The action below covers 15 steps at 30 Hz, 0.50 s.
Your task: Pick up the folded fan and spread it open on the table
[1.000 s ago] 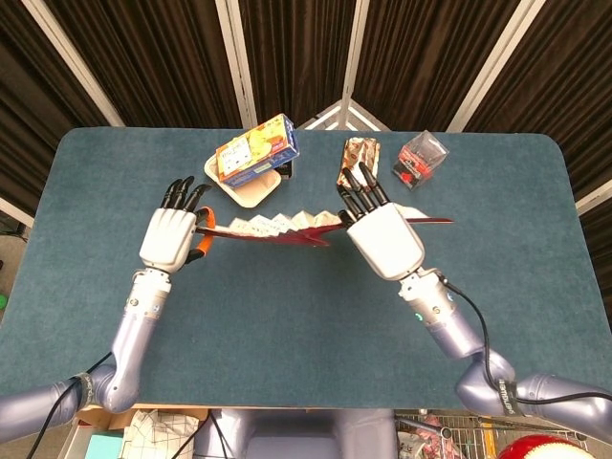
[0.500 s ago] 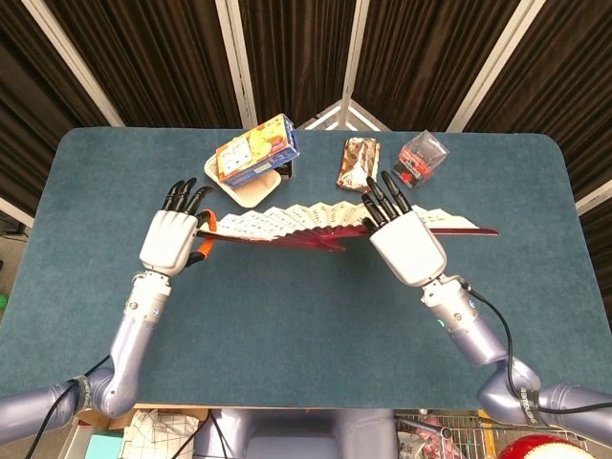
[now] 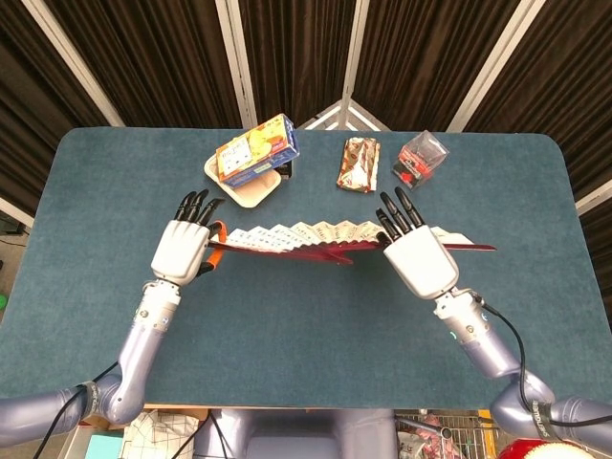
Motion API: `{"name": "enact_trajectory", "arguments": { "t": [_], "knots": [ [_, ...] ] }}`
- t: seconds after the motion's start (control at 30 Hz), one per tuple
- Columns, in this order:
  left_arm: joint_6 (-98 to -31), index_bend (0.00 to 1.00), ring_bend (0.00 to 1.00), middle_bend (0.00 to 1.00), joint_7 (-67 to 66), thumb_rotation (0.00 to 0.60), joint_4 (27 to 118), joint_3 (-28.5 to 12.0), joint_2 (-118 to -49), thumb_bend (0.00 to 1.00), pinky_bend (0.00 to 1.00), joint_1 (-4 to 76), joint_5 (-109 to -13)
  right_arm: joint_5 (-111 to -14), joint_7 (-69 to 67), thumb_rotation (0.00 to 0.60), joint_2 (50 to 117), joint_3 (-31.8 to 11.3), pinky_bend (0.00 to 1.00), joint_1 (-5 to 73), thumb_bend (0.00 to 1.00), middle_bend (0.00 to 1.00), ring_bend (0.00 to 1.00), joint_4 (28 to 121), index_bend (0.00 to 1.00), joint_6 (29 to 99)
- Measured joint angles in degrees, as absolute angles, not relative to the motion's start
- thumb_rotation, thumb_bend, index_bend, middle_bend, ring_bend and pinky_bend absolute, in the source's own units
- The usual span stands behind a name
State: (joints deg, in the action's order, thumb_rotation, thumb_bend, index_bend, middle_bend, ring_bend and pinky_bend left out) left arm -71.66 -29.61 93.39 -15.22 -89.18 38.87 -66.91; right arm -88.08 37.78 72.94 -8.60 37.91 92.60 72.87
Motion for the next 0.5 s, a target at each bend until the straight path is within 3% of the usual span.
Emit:
{"name": "enact_trajectory", "arguments": {
  "t": [0.5],
  "knots": [
    [-72.6, 0.66, 0.0, 0.14, -29.4, 0.6, 94.9, -13.3, -89.0, 0.6, 0.0, 37.5, -67.2, -91.0, 38.2, 0.6, 72.0, -5.3, 0.0, 35.5, 0.54, 0.27, 0.05, 93.4, 0.72, 73.1]
  ]
}}
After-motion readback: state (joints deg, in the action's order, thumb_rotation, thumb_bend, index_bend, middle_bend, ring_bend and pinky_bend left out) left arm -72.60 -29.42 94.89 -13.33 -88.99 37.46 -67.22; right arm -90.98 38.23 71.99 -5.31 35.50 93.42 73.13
